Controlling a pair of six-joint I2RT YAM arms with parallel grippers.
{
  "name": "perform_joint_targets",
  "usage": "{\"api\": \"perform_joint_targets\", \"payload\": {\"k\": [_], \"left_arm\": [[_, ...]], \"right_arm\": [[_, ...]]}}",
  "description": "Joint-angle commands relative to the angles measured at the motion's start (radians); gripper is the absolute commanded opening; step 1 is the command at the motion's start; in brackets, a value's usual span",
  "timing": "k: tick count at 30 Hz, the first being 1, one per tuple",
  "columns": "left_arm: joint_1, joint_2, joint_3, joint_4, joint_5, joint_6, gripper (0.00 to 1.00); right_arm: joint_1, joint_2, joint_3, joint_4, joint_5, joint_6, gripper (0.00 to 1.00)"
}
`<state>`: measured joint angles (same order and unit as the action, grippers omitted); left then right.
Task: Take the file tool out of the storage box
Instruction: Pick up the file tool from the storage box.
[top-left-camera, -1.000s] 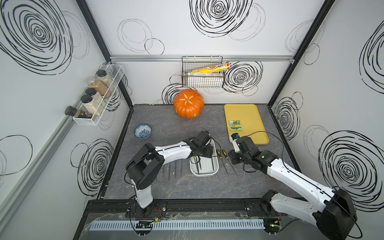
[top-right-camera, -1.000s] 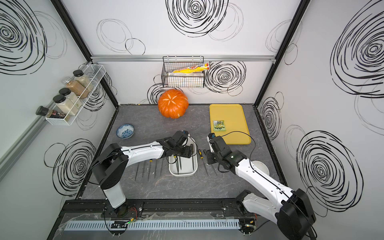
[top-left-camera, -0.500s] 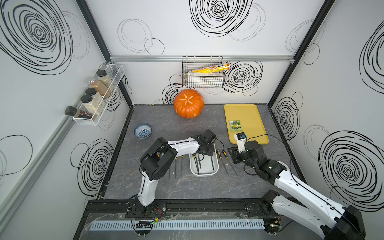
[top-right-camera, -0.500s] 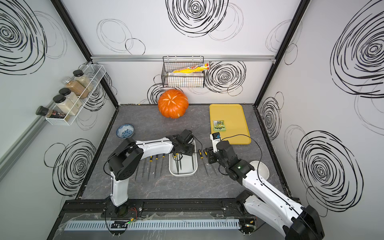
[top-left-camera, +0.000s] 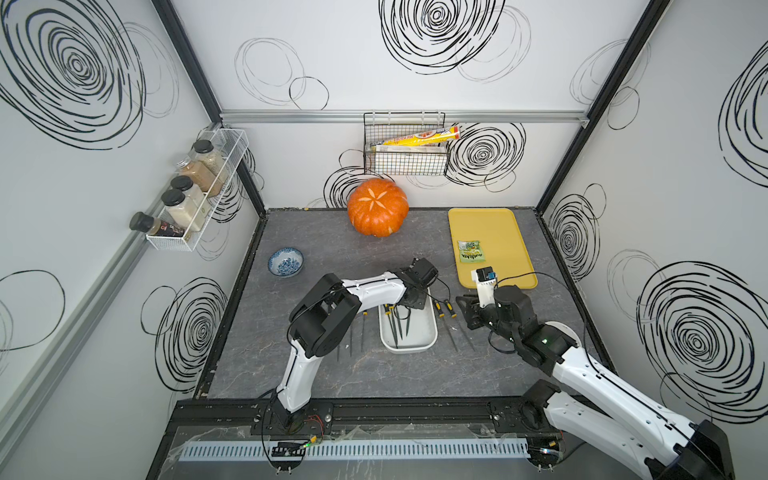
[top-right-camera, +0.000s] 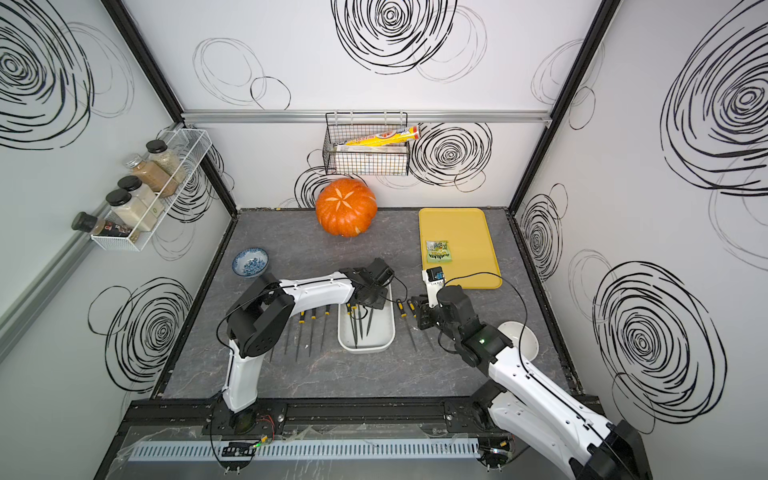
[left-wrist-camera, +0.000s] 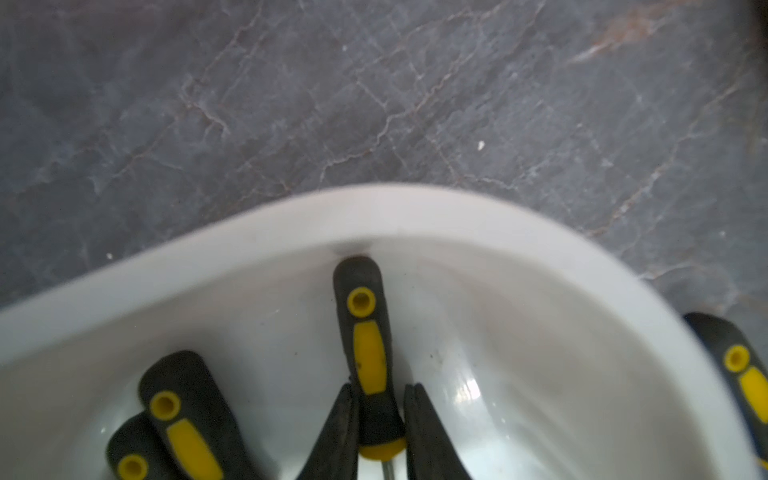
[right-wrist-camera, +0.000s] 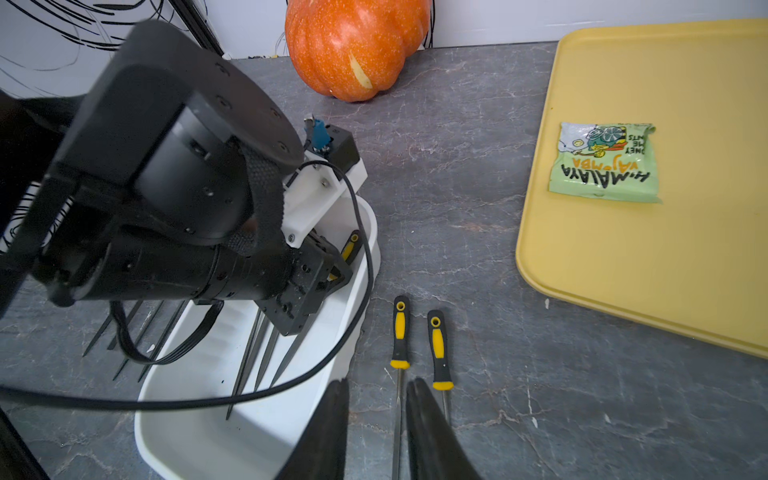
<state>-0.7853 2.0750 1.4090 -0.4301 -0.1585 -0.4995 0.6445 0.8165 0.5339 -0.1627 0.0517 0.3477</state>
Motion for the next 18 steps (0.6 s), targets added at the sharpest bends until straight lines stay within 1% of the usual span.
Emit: {"api": "perform_joint_targets", "payload": {"k": [1,6,9,11,15,18], "left_arm": [[0.0,0.066,-0.013,-0.046,-0.004,0.001,0.22],[0.0,0.011,-0.046,-0.013,0.042,-0.002,0.16],[0.007,-0.07,-0.08,0.027,0.081,-0.004,0.12],[0.019,-0.165,-0.137,0.104,0.148,-0.003,0.09],[0.066,-0.383,-0.281,0.306,0.309,-0.012,0.09],[0.089,-0.527,-0.409,0.481,0.391,-0.018,0.08]], "right_arm": [[0.0,-0.006,-0.014,0.032,-0.007,0.001,0.29],[0.001,0.0,-0.015,0.041,-0.026,-0.001,0.29],[0.001,-0.003,-0.022,0.047,-0.033,-0.001,0.29],[0.001,-0.006,-0.027,0.055,-0.042,-0.001,0.29],[0.001,-0.012,-0.038,0.07,-0.061,-0.001,0.29],[0.001,-0.006,-0.05,0.1,-0.114,-0.006,0.31]]}}
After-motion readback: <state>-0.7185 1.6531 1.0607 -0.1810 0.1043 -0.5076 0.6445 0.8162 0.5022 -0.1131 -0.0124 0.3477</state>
